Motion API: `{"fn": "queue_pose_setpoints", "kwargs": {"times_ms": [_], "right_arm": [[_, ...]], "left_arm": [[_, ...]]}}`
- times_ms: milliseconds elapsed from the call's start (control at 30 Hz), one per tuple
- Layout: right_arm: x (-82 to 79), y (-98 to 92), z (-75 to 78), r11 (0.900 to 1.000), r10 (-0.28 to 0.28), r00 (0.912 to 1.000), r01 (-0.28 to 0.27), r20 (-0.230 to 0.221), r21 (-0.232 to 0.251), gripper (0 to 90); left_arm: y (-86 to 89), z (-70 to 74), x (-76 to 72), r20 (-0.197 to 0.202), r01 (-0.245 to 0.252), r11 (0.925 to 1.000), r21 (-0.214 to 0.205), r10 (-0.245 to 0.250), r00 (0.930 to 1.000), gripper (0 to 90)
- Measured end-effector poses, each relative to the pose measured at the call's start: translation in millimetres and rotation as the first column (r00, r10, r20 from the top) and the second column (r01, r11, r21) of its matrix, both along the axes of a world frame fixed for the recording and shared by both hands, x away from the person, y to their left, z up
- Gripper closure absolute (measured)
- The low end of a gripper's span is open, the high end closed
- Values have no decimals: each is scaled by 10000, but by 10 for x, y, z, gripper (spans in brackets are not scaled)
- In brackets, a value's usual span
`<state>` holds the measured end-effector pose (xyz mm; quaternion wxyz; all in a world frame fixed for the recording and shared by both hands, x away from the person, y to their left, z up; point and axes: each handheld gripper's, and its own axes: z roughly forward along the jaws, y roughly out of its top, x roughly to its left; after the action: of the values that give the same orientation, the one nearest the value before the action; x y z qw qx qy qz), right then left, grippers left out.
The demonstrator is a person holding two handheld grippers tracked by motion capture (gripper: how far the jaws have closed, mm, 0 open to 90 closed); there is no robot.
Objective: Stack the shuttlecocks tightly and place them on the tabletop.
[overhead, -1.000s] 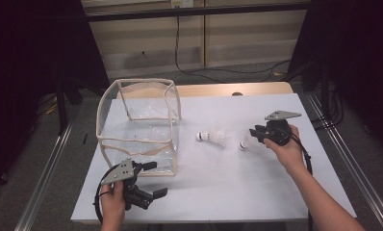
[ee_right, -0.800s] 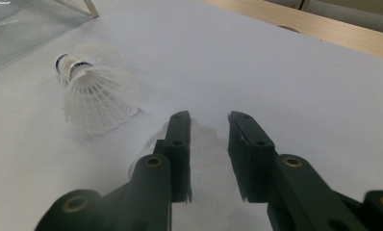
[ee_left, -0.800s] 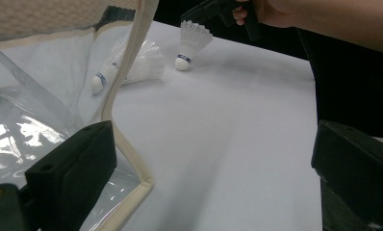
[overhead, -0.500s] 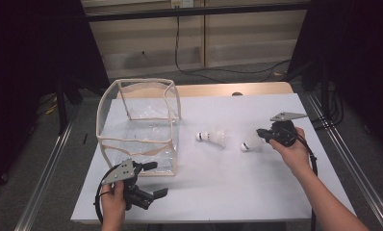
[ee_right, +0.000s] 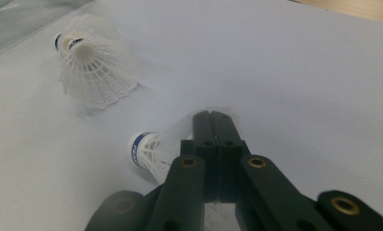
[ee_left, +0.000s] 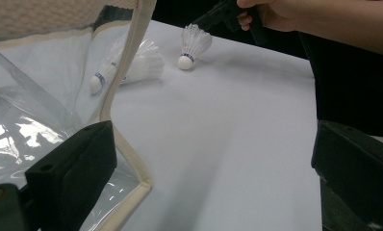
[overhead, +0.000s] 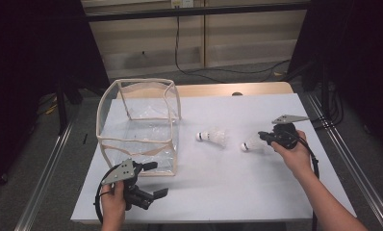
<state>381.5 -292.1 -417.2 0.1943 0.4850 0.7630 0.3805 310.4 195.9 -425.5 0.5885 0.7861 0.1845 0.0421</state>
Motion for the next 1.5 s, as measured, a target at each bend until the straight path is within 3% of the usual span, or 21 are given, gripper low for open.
{"fn": "queue_pose_setpoints", "kwargs": {"times_ms": [400, 700, 1133, 1500], "right_arm": [[-50, -61, -30, 9998, -61, 10000, 61, -22, 192, 899], [-91, -106, -12, 9995, -137, 9999, 140, -92, 288, 798], [-146, -205, 39, 9989, -301, 9995, 299, 54, 367, 765], [-193, -233, 107, 9985, -376, 9991, 367, 194, 417, 648]], "left_arm": [[-2, 3, -2, 23, 25, 10000, 21, -25, 10000, 22], [-3, 4, -3, 24, 18, 10000, 27, -18, 10000, 22], [-9, 3, -3, -8, 23, 10000, 13, -23, 10000, 22], [-9, 4, -3, -1, 23, 10000, 32, -23, 10000, 22]]}}
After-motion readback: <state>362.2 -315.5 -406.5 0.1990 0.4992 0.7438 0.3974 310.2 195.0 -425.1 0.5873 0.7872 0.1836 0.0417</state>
